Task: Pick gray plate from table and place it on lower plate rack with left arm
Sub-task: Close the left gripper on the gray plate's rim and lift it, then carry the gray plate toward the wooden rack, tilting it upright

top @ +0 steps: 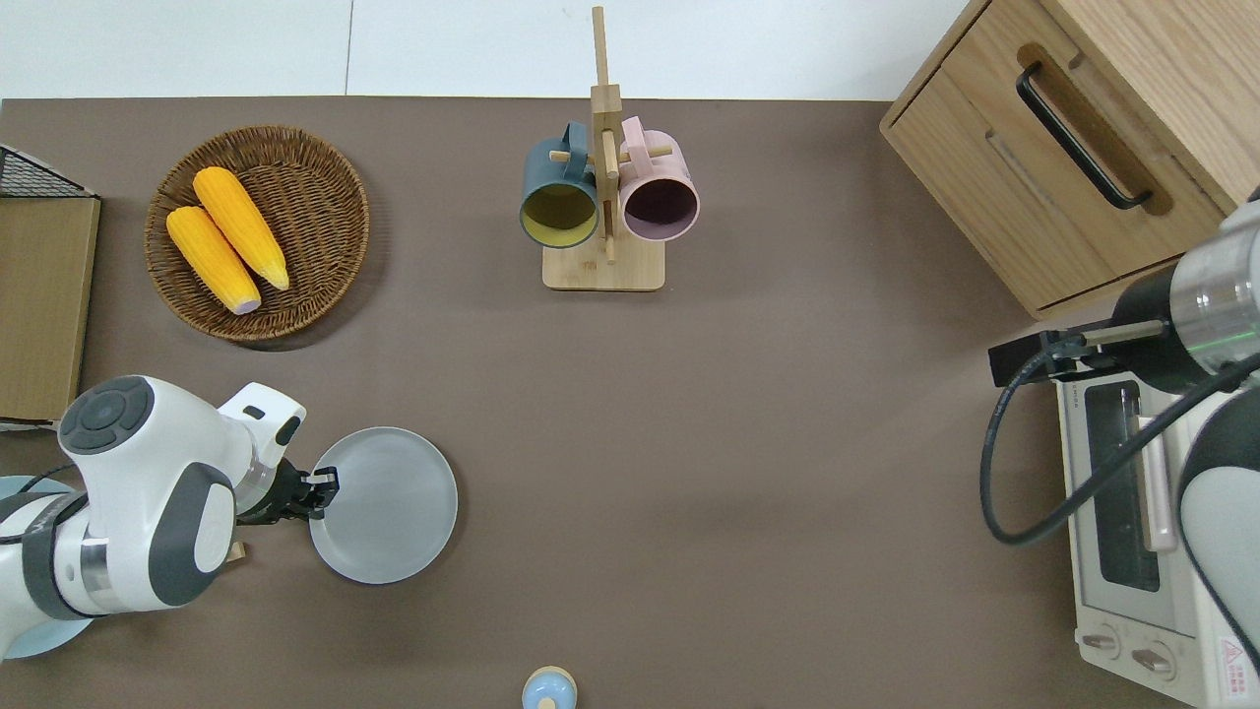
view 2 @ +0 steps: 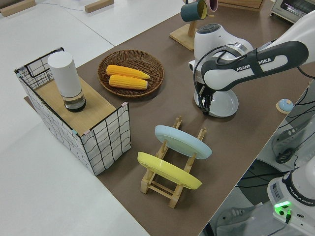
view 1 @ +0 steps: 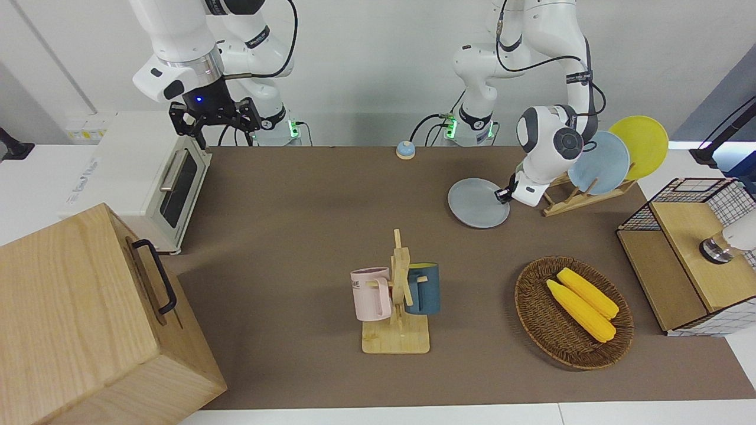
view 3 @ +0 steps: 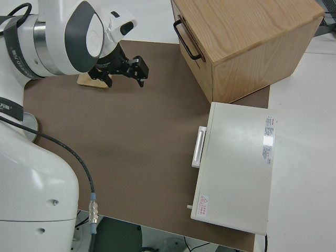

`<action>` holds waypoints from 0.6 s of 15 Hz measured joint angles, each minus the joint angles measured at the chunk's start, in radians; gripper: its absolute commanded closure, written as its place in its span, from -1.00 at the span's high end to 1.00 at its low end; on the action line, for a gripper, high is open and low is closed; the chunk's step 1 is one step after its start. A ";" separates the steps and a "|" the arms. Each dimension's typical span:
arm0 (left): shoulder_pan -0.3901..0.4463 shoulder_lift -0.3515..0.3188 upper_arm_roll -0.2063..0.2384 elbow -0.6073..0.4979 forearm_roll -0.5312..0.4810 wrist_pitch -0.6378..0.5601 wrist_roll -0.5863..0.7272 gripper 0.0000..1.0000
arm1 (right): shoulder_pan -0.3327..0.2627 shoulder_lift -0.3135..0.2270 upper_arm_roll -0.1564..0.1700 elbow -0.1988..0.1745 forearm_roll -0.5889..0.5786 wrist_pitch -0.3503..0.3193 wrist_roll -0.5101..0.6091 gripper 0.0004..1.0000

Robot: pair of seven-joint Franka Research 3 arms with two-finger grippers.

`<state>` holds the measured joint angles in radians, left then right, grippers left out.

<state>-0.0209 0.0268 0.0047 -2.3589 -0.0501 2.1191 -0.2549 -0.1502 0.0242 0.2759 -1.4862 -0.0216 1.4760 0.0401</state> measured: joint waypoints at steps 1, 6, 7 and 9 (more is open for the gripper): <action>0.000 -0.005 -0.002 0.000 -0.001 -0.002 0.001 -1.00 | 0.000 0.000 0.000 0.000 0.000 0.000 0.000 0.97; 0.000 -0.006 0.002 0.012 -0.001 -0.002 0.001 -1.00 | 0.000 0.000 0.000 0.000 0.000 0.000 0.000 0.97; 0.000 -0.006 0.003 0.016 -0.001 -0.001 0.001 -1.00 | 0.000 0.000 0.000 0.000 0.000 0.000 0.000 0.97; 0.000 -0.005 0.015 0.070 0.000 -0.021 0.001 -1.00 | 0.000 0.000 0.000 0.000 0.000 0.000 0.000 0.97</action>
<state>-0.0204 0.0215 0.0194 -2.2886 -0.0504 2.0980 -0.2543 -0.1502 0.0242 0.2759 -1.4862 -0.0216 1.4760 0.0401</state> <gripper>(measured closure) 0.982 0.013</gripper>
